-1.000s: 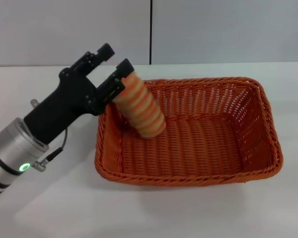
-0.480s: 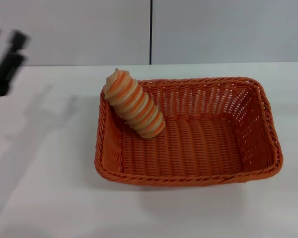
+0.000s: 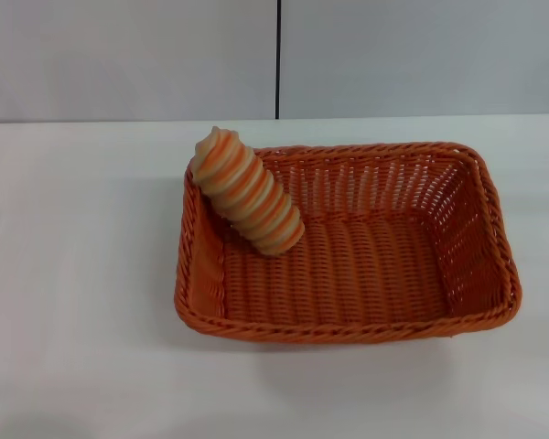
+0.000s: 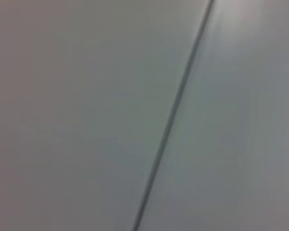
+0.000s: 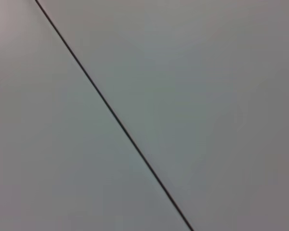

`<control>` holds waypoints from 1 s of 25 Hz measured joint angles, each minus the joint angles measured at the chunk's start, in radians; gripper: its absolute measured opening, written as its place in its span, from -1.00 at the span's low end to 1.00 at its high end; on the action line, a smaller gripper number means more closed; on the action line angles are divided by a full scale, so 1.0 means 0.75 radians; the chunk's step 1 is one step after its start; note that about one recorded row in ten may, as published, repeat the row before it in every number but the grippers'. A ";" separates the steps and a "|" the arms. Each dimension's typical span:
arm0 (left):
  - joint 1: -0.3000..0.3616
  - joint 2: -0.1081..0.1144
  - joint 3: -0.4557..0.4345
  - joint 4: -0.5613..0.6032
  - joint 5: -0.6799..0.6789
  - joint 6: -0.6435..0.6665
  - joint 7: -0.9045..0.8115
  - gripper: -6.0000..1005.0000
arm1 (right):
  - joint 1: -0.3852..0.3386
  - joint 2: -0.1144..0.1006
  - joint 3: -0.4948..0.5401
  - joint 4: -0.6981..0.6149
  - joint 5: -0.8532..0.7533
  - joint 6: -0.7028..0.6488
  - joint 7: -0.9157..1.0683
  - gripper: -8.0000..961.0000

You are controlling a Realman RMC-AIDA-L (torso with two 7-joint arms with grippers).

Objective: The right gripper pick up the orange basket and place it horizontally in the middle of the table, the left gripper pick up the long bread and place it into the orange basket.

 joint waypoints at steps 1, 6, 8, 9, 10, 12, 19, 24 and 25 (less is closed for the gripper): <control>0.000 0.000 0.000 0.000 0.000 0.000 0.000 0.70 | -0.001 0.001 0.008 0.002 0.003 -0.001 -0.005 0.02; 0.013 -0.002 -0.022 -0.001 0.001 -0.010 0.000 0.70 | -0.001 0.001 0.021 0.010 0.003 -0.002 -0.008 0.02; 0.011 -0.002 -0.023 -0.001 0.001 -0.017 0.000 0.70 | -0.001 0.002 0.027 0.013 0.003 -0.004 -0.008 0.02; 0.008 -0.002 -0.022 -0.001 0.001 -0.018 0.000 0.70 | -0.001 0.002 0.028 0.014 0.003 -0.006 -0.009 0.02; 0.005 -0.002 -0.021 -0.001 0.001 -0.022 0.000 0.70 | 0.000 0.004 0.028 0.014 0.003 -0.010 -0.009 0.02; 0.003 -0.002 -0.020 -0.001 0.002 -0.026 0.000 0.70 | -0.001 0.008 0.028 0.015 0.003 -0.016 -0.009 0.02; -0.007 -0.002 -0.020 -0.001 0.002 -0.046 -0.005 0.70 | -0.005 0.017 0.056 0.023 0.003 -0.030 -0.010 0.02; -0.008 -0.002 -0.011 -0.001 0.012 -0.028 -0.004 0.70 | -0.012 0.019 0.063 0.031 0.002 -0.035 -0.011 0.02; -0.006 -0.002 -0.008 -0.001 0.015 -0.020 -0.002 0.70 | -0.012 0.020 0.063 0.031 0.002 -0.035 -0.011 0.02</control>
